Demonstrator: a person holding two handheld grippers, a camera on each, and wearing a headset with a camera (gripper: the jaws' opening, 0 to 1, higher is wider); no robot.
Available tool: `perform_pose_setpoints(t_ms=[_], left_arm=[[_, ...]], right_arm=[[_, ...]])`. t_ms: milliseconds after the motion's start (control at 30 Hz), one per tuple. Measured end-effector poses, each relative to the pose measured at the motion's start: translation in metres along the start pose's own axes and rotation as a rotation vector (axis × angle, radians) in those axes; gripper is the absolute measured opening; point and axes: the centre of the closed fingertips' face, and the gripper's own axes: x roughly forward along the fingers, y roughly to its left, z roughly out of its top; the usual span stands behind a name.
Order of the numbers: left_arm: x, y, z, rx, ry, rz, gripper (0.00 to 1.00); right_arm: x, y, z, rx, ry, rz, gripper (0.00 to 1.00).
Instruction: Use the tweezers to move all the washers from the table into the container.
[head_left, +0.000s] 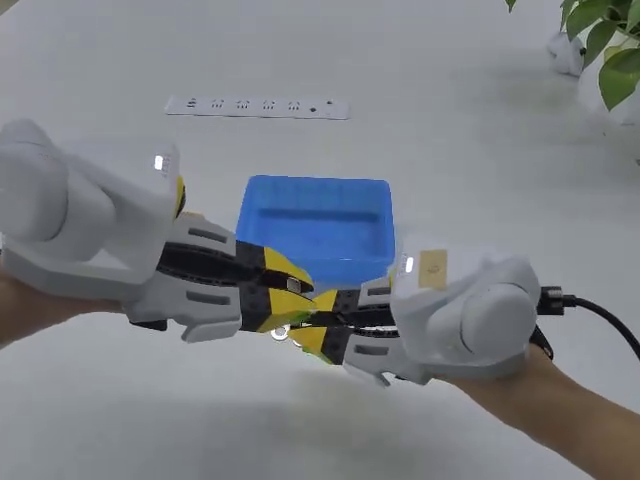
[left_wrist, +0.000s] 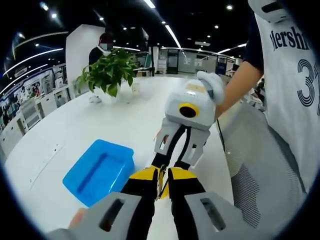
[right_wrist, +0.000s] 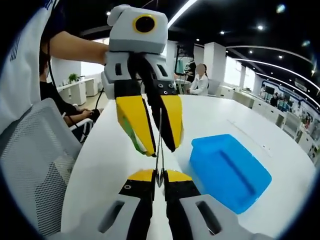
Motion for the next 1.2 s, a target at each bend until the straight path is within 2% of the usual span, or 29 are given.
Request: perform_pose_setpoints(t_ms=[67, 133, 267, 467, 867, 1100, 1200], left_arm=[[0.0, 0.0, -0.001, 0.012, 0.004, -0.003, 0.08], [0.0, -0.002, -0.003, -0.012, 0.01, -0.022, 0.08], [-0.001, -0.004, -0.004, 0.011, 0.017, -0.03, 0.07], [-0.001, -0.003, -0.008, 0.053, 0.032, -0.027, 0.06], [0.003, 0.0, -0.008, 0.092, 0.039, -0.025, 0.06], [0.003, 0.003, -0.012, 0.107, 0.055, -0.023, 0.06], [0.002, 0.003, -0.012, 0.111, 0.053, -0.027, 0.06]], right_arm=[[0.001, 0.005, 0.0, -0.002, 0.002, 0.021, 0.08], [0.001, 0.006, -0.001, -0.003, 0.005, 0.032, 0.08], [0.001, 0.009, -0.003, -0.033, 0.024, 0.054, 0.08], [0.002, 0.006, -0.007, -0.117, 0.067, 0.039, 0.09], [0.004, 0.002, -0.009, -0.09, 0.074, 0.035, 0.12], [0.008, 0.0, -0.011, -0.138, 0.096, 0.021, 0.16], [0.008, -0.001, -0.011, -0.142, 0.101, 0.023, 0.11]])
